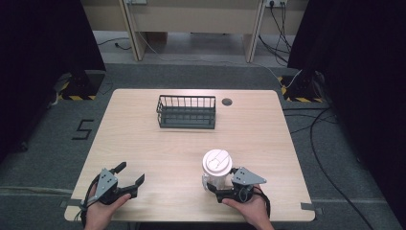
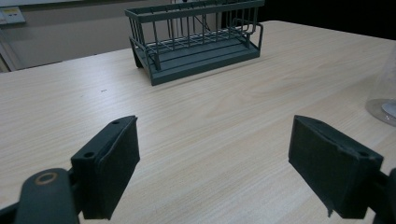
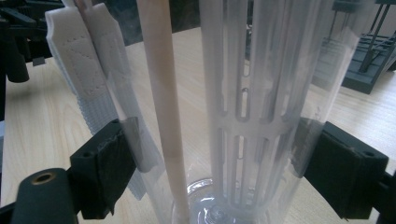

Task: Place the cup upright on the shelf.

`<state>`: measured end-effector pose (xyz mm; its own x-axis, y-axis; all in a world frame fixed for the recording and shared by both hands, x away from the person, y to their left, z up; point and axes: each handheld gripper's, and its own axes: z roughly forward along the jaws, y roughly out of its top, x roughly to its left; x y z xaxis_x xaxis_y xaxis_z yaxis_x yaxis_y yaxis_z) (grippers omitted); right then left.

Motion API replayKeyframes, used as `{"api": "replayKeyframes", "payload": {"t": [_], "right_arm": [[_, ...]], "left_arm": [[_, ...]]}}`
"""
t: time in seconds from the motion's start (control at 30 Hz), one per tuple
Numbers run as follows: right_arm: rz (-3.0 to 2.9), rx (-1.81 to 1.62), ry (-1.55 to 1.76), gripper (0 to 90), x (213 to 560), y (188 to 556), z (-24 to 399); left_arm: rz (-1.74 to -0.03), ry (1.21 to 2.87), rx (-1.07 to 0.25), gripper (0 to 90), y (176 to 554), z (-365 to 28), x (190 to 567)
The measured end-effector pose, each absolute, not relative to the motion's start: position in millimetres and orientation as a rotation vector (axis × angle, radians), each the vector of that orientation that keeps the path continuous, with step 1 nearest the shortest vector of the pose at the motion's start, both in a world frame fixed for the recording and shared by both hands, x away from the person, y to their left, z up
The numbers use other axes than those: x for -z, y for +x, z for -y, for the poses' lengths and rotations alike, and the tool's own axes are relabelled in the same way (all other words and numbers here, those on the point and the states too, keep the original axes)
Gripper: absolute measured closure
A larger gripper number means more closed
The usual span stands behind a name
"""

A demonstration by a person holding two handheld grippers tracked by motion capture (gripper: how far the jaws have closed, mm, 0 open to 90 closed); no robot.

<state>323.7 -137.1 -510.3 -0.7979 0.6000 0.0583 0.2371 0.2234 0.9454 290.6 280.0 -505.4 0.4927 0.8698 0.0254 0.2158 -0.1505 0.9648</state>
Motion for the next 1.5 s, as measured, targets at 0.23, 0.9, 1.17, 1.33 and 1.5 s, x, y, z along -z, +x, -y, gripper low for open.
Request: {"api": "replayKeyframes", "payload": {"t": [0.23,0.9,1.17,1.33,1.5], "right_arm": [[-2.167,-1.597,0.767,13.5,512.6,325.2,134.6],[-2.185,-1.574,0.778,18.3,512.6,328.1,133.2],[-2.182,-1.581,0.776,18.4,504.6,329.8,134.8],[-2.171,-1.579,0.762,18.4,497.4,333.6,133.9],[-2.157,-1.583,0.765,18.4,492.2,336.6,133.1]], "left_arm": [[-0.936,1.659,-0.75,16.0,290.5,-279.6,505.6],[-0.939,1.655,-0.74,16.3,290.7,-280.1,506.2],[-0.943,1.654,-0.739,16.4,290.9,-280.3,506.4],[-0.947,1.651,-0.739,16.6,290.7,-280.9,506.4],[-0.946,1.652,-0.738,16.7,290.7,-280.9,506.4]]}}
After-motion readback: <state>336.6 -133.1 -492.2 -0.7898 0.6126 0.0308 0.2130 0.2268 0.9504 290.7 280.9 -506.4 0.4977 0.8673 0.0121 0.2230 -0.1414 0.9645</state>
